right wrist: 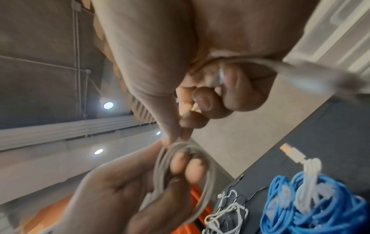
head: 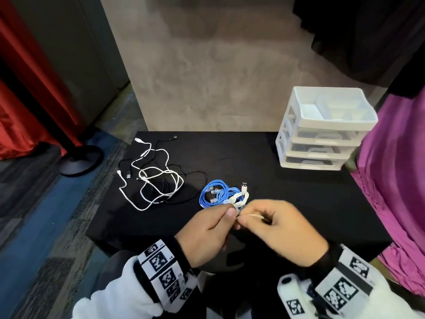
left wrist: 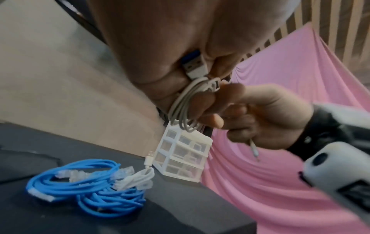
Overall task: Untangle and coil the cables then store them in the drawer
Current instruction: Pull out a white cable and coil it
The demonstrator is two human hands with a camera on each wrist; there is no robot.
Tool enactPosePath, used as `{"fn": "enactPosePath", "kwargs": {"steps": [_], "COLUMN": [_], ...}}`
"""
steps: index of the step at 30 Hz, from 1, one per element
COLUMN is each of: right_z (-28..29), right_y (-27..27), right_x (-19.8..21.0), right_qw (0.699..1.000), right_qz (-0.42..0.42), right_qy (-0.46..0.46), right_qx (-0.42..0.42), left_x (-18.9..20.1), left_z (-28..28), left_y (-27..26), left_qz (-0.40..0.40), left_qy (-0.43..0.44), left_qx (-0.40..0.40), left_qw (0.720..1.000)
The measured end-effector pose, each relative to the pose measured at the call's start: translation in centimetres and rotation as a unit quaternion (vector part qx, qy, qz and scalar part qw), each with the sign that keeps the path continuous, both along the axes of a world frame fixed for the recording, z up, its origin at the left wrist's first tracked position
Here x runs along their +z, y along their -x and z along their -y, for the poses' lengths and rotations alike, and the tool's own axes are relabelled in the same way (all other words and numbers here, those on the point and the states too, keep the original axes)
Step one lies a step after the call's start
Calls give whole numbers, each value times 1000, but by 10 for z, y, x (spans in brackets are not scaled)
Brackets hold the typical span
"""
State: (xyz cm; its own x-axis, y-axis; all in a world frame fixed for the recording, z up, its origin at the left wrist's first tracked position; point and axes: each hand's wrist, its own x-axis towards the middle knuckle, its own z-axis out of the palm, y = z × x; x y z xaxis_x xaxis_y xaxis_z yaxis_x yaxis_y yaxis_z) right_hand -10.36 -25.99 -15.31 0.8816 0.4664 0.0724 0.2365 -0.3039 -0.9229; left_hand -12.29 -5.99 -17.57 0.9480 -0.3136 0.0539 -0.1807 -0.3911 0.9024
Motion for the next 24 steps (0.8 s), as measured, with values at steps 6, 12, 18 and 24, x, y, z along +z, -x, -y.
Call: {"fn": "enactPosePath", "kwargs": {"steps": [6, 12, 18, 24], "right_z": [17, 7, -14, -16], "right_y": [-19, -12, 2, 11], "right_x": [-12, -34, -21, -20], "right_qw": [997, 979, 989, 967], "right_qz": [-31, 114, -67, -153], "right_qy": [-44, 78, -102, -201], "right_qx": [-52, -148, -85, -45], "left_x": [2, 3, 4, -4], "left_z": [2, 5, 14, 21], "left_y": [1, 3, 1, -2], "left_qz": [-104, -187, -217, -104], "left_qy": [178, 340, 433, 331], "left_qx": [2, 15, 62, 148], "left_qw": [978, 922, 873, 926]}}
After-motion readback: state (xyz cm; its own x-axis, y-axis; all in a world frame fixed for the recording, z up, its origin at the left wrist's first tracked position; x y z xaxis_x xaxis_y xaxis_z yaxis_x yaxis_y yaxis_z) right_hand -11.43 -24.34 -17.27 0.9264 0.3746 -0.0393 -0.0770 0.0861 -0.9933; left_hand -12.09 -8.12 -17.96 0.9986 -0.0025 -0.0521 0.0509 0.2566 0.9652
